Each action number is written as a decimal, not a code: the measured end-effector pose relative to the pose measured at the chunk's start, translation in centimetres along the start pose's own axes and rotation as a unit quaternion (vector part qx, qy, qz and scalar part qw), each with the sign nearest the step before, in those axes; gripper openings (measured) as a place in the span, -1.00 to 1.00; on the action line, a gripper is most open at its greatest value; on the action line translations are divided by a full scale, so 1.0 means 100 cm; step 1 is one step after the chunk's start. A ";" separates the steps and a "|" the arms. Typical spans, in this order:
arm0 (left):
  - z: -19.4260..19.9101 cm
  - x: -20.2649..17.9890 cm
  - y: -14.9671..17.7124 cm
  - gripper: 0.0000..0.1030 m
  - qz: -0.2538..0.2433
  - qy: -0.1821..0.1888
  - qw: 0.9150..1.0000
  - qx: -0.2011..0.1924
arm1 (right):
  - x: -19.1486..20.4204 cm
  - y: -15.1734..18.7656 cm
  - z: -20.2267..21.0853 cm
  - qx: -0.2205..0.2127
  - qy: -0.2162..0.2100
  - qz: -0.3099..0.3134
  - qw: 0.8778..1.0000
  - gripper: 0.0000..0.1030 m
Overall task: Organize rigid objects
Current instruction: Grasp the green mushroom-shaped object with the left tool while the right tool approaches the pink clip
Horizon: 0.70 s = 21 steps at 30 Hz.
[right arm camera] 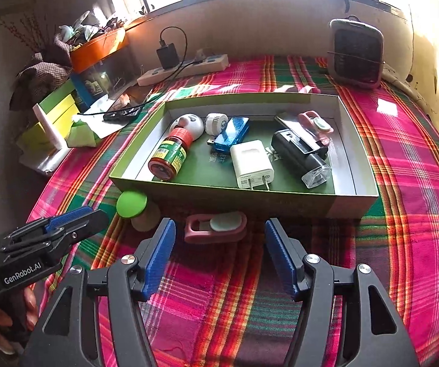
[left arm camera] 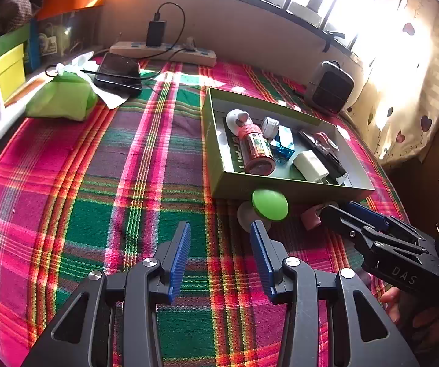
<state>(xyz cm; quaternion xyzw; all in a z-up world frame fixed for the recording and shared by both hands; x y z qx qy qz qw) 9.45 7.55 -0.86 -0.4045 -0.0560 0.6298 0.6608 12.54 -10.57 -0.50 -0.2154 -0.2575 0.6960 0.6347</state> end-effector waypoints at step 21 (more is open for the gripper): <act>-0.012 -0.006 -0.002 -0.22 -0.010 0.019 1.000 0.022 | 0.001 0.006 -0.014 0.025 0.087 -0.005 0.996 0.25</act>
Point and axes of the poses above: each gripper's, at about its wrist camera, not at the fingertips, and z roughly against the way its jaws point, x to its left, y to its underside, the point moved 3 cm from there along -z, roughly the way its jaws point, and after that the axes turned 13 degrees about y, right-handed, at the moved point
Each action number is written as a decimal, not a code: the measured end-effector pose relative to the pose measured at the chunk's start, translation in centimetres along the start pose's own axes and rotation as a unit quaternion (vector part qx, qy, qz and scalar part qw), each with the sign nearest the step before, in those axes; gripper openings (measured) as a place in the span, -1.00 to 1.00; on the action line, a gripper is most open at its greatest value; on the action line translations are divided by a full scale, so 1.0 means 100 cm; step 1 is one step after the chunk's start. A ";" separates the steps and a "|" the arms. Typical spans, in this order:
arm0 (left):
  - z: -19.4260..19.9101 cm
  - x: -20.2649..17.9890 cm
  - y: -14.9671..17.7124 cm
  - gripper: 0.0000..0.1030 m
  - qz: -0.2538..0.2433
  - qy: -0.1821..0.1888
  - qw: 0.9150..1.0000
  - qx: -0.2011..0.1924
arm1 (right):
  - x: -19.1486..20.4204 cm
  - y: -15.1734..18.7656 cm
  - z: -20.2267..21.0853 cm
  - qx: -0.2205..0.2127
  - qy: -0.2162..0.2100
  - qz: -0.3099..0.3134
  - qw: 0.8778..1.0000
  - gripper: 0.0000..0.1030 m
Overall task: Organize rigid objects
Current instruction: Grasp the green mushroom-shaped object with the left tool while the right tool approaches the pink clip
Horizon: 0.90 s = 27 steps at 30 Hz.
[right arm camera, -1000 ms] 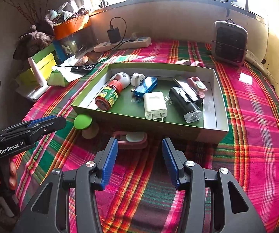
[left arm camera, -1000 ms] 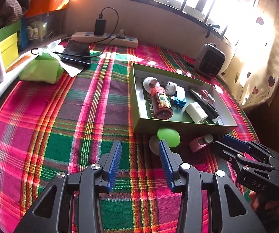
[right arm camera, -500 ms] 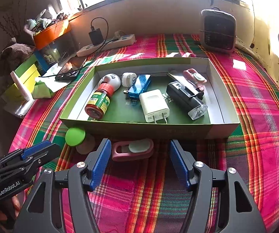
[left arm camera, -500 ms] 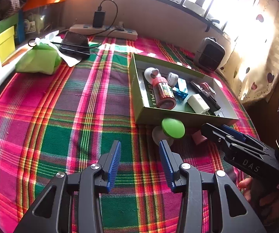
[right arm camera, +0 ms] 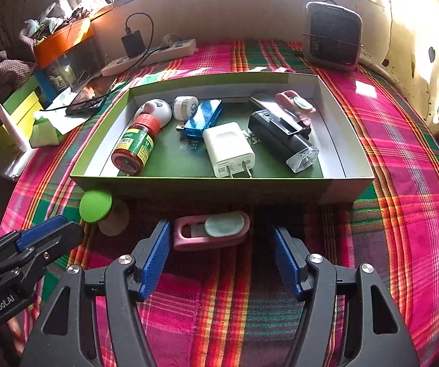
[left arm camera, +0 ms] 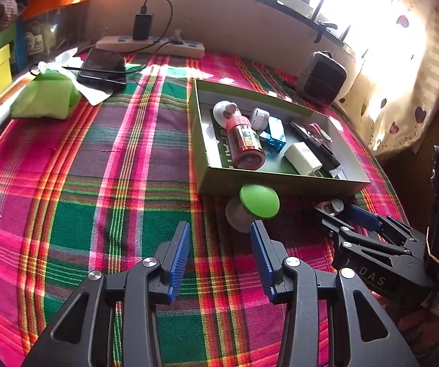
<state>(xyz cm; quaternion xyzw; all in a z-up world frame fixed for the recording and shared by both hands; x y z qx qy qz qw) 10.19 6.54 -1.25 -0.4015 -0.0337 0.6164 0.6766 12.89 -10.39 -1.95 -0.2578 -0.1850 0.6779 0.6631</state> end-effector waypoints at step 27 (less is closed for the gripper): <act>-0.015 -0.018 -0.007 -0.20 -0.023 0.008 1.000 0.018 | -0.058 0.010 0.014 -0.010 0.014 -0.046 0.999 0.25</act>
Point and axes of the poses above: each gripper's, at about its wrist camera, not at the fingertips, and z roughly against the way its jaws point, x to its left, y to its underside, the point moved 3 cm from there along -z, roughly the way its jaws point, and after that the axes turned 13 degrees about y, right-handed, at the moved point
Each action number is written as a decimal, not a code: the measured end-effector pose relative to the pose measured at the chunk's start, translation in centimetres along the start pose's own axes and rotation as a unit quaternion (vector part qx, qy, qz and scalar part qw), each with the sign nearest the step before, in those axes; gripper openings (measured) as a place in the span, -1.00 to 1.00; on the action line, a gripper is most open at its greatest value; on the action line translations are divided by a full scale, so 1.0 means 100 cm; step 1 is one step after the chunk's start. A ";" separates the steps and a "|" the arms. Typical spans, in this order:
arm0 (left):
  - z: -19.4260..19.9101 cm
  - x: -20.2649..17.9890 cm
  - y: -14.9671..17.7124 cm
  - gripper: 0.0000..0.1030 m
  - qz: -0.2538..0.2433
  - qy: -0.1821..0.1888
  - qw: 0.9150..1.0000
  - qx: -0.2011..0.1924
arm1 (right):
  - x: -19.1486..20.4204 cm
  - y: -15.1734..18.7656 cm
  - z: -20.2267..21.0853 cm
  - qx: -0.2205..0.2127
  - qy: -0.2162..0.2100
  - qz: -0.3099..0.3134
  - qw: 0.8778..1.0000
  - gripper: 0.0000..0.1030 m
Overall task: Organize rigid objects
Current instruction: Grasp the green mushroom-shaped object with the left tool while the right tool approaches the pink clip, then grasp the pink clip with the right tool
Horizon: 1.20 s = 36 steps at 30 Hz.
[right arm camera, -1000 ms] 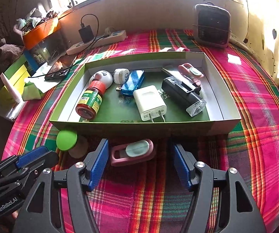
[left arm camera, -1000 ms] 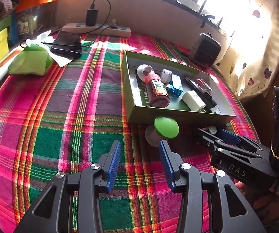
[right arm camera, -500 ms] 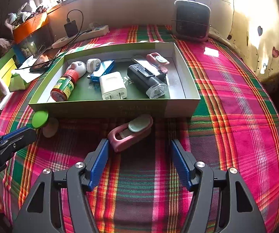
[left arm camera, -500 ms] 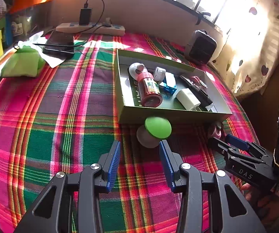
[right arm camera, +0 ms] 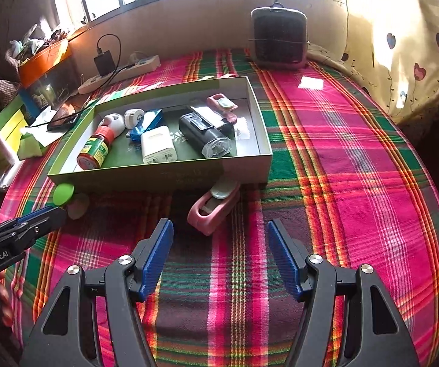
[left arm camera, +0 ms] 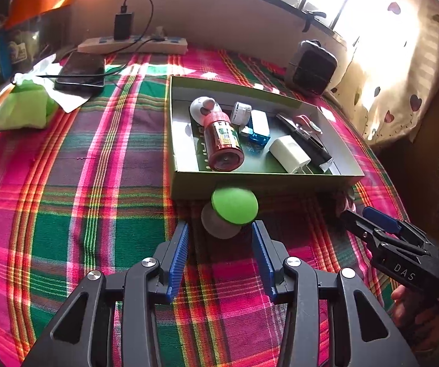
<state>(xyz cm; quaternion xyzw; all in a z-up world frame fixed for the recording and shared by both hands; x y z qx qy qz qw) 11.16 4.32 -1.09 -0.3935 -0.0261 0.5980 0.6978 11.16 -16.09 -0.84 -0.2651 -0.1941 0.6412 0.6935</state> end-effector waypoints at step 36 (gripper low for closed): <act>-0.023 -0.006 -0.016 -0.27 0.008 -0.038 0.999 -0.010 | -0.039 -0.008 -0.022 -0.001 0.033 -0.028 0.999 -0.22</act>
Point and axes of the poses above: each gripper's, at about its wrist camera, not at the fingertips, and z roughly against the way its jaws point, x to its left, y to its underside, the point moved 3 cm from there along -z, roughly the way its jaws point, and after that the axes turned 13 degrees about y, right-handed, at the moved point
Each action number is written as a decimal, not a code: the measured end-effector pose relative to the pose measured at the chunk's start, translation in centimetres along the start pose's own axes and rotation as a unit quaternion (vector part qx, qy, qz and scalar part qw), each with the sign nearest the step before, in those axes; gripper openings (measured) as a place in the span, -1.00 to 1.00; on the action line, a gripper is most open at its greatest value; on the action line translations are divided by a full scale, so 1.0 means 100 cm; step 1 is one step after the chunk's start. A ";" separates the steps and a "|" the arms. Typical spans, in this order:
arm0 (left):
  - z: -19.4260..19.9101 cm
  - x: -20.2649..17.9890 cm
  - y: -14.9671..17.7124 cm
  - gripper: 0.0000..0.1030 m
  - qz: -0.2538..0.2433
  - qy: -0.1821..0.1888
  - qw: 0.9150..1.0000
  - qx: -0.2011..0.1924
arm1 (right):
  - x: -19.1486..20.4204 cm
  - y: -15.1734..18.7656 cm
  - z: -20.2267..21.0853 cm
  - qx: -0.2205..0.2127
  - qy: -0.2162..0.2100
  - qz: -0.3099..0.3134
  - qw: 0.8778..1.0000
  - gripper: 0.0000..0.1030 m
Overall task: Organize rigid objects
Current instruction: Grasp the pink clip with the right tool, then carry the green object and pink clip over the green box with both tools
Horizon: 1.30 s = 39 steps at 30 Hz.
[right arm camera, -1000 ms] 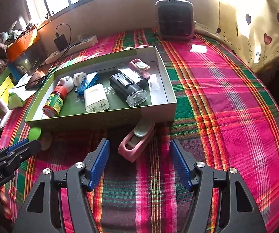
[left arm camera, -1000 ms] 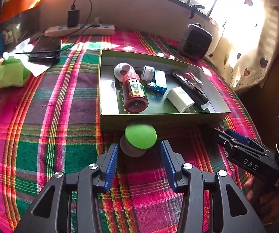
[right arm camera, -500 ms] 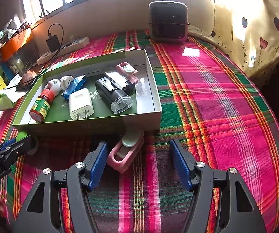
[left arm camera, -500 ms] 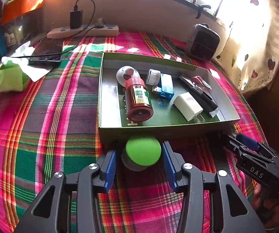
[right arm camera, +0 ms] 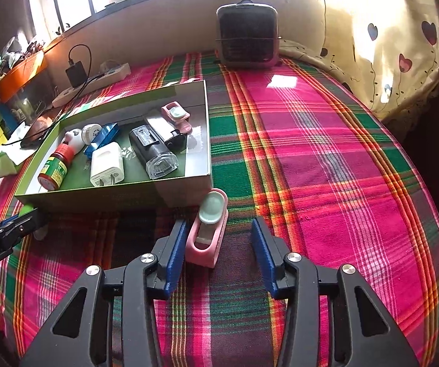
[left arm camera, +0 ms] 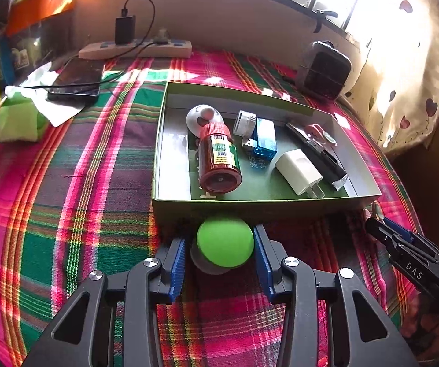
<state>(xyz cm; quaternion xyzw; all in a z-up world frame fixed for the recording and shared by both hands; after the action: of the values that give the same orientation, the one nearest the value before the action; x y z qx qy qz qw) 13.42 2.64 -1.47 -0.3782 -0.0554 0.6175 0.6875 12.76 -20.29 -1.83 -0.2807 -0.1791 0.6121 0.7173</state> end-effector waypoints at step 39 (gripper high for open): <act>0.024 -0.005 0.020 -0.38 -0.009 -0.017 1.000 -0.019 | -0.004 0.012 0.018 -0.007 -0.061 0.024 0.998 -0.64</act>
<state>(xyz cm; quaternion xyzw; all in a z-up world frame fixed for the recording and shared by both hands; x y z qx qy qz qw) 10.40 3.12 -0.77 -0.3797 -0.0822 0.6169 0.6845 10.65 -20.27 -1.18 -0.2523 -0.2197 0.6439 0.6881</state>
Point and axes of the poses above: each gripper's, at about its wrist camera, not at the fingertips, and z roughly against the way its jaws point, x to its left, y to its underside, the point moved 3 cm from there along -z, roughly the way its jaws point, and after that the axes turned 13 degrees about y, right-handed, at the moved point
